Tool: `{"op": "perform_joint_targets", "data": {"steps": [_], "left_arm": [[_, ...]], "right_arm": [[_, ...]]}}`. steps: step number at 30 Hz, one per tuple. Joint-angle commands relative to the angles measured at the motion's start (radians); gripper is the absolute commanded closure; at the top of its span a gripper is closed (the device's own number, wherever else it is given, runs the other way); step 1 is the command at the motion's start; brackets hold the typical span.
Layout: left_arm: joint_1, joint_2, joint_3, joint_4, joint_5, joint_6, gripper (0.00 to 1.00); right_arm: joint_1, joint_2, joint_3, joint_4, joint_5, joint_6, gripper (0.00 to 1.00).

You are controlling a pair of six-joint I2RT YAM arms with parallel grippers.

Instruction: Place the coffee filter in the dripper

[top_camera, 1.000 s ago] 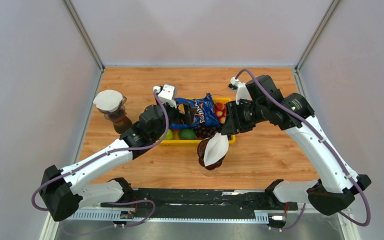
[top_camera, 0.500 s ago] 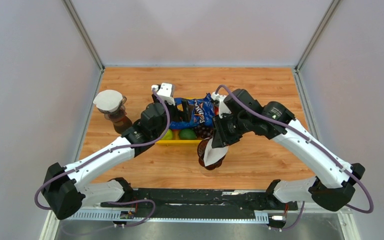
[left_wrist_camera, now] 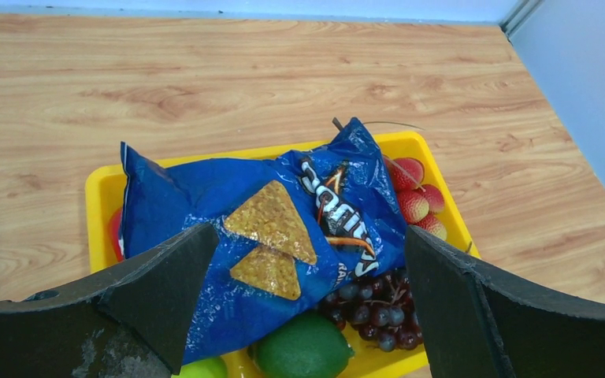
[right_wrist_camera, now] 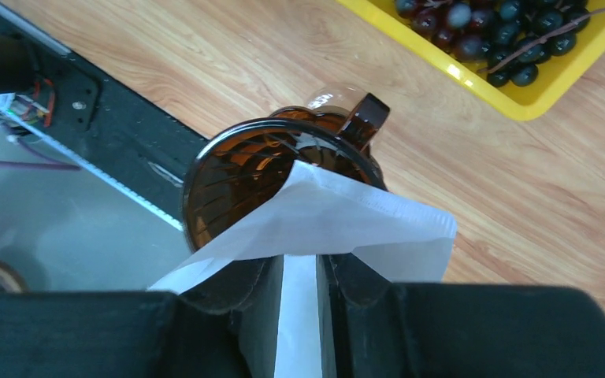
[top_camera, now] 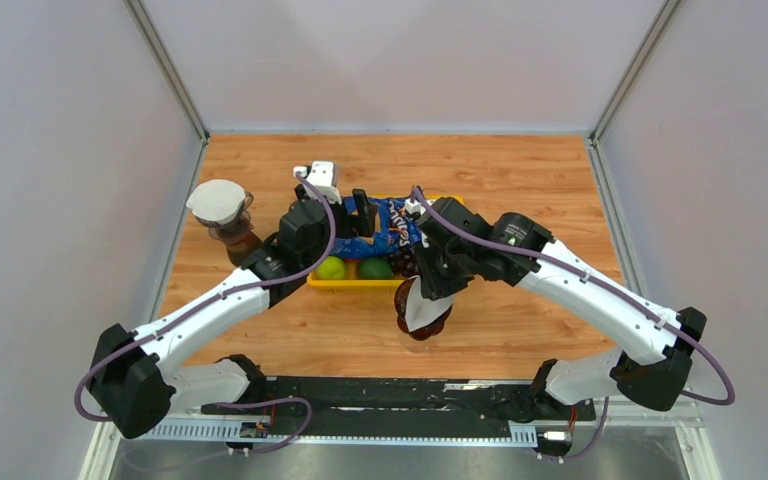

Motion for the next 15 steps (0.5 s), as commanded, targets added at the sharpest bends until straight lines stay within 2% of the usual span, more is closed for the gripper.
{"op": "perform_joint_targets", "data": {"steps": [1, 10, 15], "left_arm": [[0.022, -0.03, -0.004, 0.004, -0.014, -0.022, 0.0], [0.037, -0.045, -0.016, 0.008, -0.012, -0.025, 0.0], [0.041, -0.046, -0.016, 0.007, -0.011, -0.024, 0.0]], "right_arm": [[0.016, 0.003, -0.052, 0.05, 0.086, 0.007, 0.75], [0.021, 0.012, -0.088, 0.095, 0.044, -0.024, 0.72], [0.021, 0.007, -0.102, 0.108, 0.018, -0.026, 0.61]]}}
